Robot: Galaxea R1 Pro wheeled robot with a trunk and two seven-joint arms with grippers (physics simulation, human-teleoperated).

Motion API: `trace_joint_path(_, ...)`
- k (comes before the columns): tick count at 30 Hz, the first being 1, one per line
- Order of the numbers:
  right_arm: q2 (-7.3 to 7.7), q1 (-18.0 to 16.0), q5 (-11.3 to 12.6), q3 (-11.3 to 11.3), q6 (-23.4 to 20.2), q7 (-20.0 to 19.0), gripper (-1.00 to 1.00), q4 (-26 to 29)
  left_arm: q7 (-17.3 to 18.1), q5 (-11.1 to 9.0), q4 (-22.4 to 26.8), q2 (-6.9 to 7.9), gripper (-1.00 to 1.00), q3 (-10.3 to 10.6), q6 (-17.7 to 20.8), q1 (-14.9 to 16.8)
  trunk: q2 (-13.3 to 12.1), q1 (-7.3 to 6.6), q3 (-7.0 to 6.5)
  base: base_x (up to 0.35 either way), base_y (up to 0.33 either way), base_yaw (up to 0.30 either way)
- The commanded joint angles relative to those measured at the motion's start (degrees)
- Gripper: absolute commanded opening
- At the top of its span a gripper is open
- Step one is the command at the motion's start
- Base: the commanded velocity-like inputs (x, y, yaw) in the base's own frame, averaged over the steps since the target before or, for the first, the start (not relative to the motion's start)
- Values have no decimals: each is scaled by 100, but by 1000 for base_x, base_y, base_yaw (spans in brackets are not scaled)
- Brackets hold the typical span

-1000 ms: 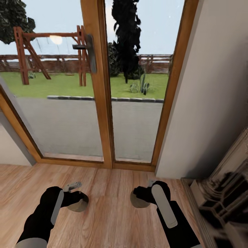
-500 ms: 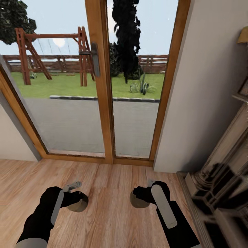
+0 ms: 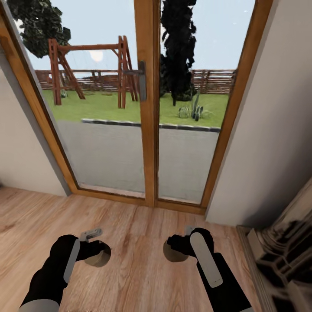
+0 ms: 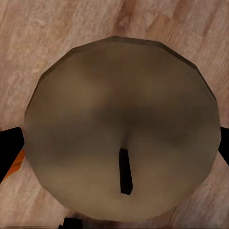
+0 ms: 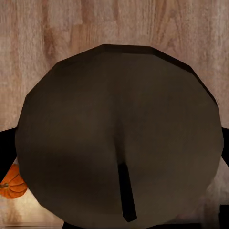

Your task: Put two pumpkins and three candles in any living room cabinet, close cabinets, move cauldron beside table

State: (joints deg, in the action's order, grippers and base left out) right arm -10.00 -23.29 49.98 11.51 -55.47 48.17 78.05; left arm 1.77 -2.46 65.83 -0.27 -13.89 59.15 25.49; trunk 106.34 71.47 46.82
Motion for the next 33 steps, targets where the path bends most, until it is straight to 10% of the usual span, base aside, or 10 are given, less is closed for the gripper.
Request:
trace_joint_path(1, 0, 0, 3, 0, 1, -2, -100, 0, -1, -4, 0, 0, -100, 0, 0, 0, -42, -23, -18, 0, 0, 292)
trace_joint_path(21, 0, 0, 3, 9, 1, 0, -100, -71, -1, -9, 4, 18, -100, -8, 0, 0, -844, -462, -378, 0, 0, 292)
trace_joint_path(33, 0, 0, 3, 9, 1, -6, -100, -76, -1, -9, 4, 20, -100, -12, 2, 0, -844, -462, -378, 0, 0, 292)
